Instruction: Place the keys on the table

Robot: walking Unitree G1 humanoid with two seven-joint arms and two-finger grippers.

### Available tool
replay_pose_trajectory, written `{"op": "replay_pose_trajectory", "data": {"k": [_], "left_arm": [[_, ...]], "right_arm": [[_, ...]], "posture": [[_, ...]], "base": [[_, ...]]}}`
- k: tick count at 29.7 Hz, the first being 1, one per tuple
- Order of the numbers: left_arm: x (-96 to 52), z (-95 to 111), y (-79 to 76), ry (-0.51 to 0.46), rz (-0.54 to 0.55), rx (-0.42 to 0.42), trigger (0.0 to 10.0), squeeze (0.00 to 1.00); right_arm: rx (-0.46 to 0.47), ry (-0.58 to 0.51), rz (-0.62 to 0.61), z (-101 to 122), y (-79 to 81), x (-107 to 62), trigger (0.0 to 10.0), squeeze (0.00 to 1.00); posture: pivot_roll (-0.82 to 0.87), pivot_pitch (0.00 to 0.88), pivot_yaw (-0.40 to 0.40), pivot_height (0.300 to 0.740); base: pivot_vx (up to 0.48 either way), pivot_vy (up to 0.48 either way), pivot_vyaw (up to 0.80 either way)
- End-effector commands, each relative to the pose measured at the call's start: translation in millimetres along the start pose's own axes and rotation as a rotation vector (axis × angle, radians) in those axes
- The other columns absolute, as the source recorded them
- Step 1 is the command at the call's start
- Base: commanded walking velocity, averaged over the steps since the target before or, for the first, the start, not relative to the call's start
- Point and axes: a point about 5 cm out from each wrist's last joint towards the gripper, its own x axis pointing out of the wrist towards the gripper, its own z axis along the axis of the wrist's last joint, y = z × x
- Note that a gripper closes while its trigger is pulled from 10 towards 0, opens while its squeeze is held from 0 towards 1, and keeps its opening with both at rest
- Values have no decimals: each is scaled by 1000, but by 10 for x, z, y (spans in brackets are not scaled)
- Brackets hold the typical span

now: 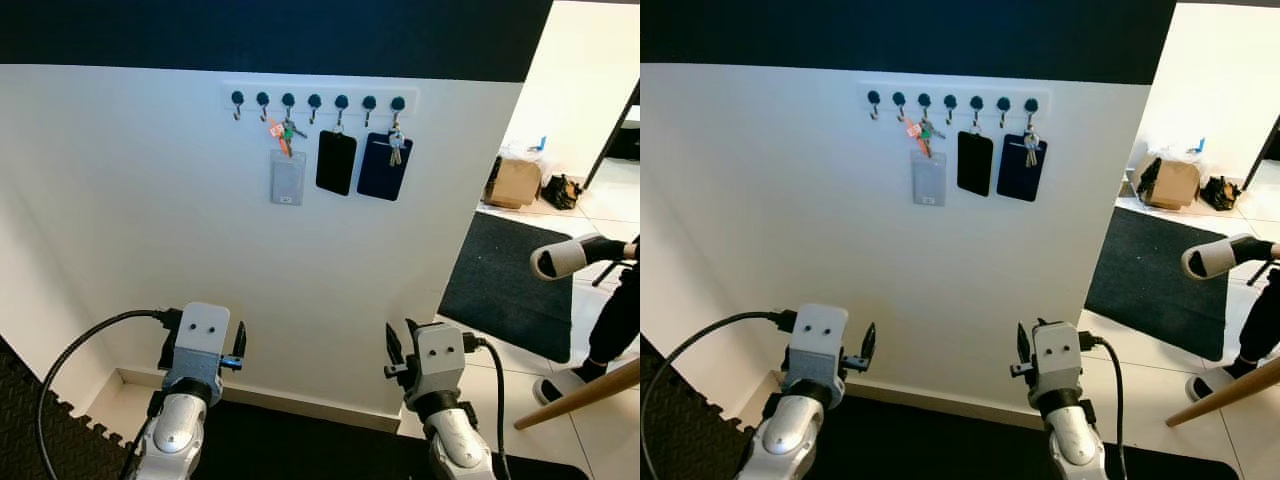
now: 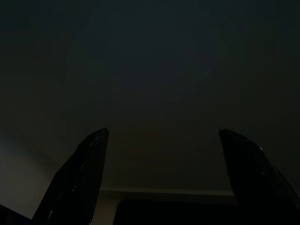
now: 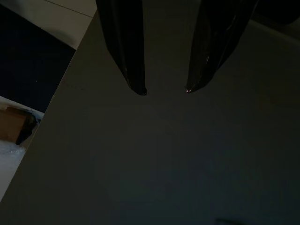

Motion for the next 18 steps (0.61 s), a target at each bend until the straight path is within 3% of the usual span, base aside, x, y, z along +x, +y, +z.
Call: {"op": "replay_pose_trajectory", "data": {"k": [1,11,18], "left_arm": [[-28,-71,30,36,-3,27,10000,0],[-24,-72,34,32,-3,31,10000,0],[-27,-66,37,26,-3,38,10000,0]], "right_arm": [[7,13,-5,-24,5,-32,10000,0],[8,14,-4,-25,11,-28,10000,0],[7,14,-3,-25,14,-27,10000,0]], "posture": [[170,143,32,740],[171,142,32,740],[170,141,31,740]], "base": [[0,480,0],[0,460,0],[0,39,0]]}}
